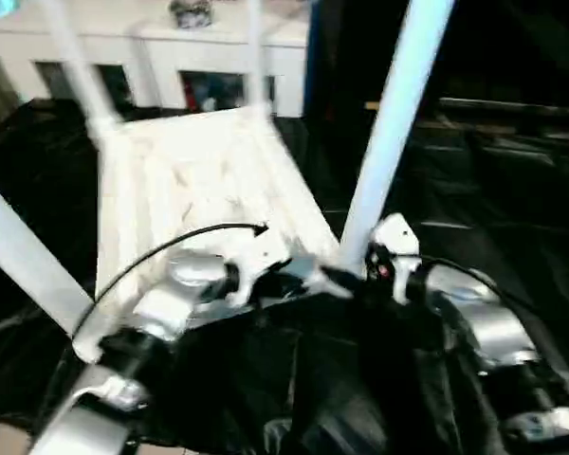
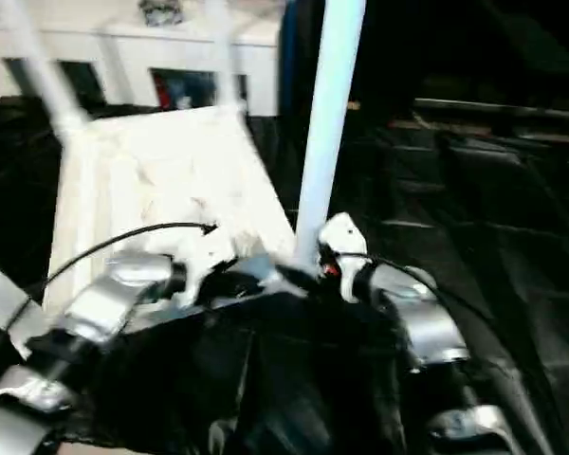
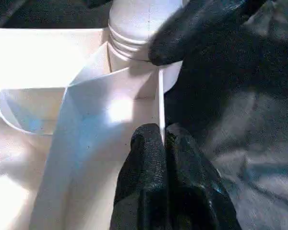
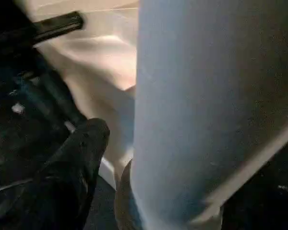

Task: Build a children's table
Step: Rotate leg to tighten

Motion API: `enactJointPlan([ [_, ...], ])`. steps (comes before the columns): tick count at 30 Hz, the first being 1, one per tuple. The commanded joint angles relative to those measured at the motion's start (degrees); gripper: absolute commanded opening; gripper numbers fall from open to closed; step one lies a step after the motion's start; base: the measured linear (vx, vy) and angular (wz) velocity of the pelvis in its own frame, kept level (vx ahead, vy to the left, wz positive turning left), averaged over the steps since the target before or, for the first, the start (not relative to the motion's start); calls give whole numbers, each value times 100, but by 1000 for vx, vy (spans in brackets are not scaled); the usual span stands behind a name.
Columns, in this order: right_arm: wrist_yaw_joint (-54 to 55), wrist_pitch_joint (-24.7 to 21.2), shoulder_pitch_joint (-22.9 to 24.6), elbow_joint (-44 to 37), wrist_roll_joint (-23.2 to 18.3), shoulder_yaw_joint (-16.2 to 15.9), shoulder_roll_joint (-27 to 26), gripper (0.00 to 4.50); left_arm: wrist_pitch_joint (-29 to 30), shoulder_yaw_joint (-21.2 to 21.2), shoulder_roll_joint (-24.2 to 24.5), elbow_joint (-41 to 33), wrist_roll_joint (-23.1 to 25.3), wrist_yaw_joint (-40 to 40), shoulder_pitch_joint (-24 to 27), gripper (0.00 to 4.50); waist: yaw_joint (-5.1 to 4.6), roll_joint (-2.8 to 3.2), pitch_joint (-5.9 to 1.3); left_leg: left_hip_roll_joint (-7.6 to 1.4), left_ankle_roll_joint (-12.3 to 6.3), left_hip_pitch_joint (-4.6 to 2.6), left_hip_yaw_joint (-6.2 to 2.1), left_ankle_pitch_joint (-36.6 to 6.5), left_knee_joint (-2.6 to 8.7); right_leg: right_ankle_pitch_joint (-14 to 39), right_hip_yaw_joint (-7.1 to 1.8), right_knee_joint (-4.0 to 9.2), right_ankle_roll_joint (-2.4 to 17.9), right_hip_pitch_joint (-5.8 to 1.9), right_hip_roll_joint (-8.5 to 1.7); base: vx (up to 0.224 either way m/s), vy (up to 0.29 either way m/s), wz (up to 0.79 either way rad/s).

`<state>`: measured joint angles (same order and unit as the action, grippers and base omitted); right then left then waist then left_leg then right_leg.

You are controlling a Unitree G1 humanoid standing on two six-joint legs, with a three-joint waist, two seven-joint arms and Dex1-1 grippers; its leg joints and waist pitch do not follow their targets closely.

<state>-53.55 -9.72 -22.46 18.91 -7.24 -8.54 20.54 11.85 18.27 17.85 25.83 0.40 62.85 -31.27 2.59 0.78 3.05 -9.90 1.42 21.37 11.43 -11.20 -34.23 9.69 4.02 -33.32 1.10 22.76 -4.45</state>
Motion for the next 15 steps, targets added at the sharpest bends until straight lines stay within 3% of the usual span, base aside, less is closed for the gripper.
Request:
enactJointPlan([
  [1, -485, -113, 106, -166, -155, -157, 175, 331, -139, 155, 88, -264, -149, 397, 47, 0, 7, -23, -423, -385, -651, -96, -150, -426, 365, 79, -290, 183, 1613, -291, -428, 0, 0, 0],
  [3, -622, -181, 116, -222, -228, -158, 240, 323, -149, 142, 152, -299, -200, 520, 73, 0, 34, -17, -408, -392, -641, -99, -140, -525, 368, 252, -287, 206, 1613, -279, -437, 0, 0, 0],
  [6, -813, -229, 130, -292, -276, -186, 328, 317, -161, 152, 258, -332, -226, 671, 98, 0, 71, -14, -380, -397, -448, -124, -135, -871, 390, 864, -293, 268, 1508, -254, -440, 0, 0, 0],
  [8, -897, -212, 144, -321, -264, -218, 370, 279, -163, 152, 298, -348, -230, 723, 115, 0, 72, -29, -367, -395, -307, -127, -145, -1015, 407, 1160, -303, 294, 1394, -247, -441, 0, 0, 0],
  [15, -1054, -276, 193, -436, -335, -281, 440, 228, -161, 155, 383, -418, -272, 882, 169, 0, 70, -46, -371, -378, -259, -106, -153, -980, 395, 1260, -318, 293, 1319, -250, -448, 0, 0, 0],
])
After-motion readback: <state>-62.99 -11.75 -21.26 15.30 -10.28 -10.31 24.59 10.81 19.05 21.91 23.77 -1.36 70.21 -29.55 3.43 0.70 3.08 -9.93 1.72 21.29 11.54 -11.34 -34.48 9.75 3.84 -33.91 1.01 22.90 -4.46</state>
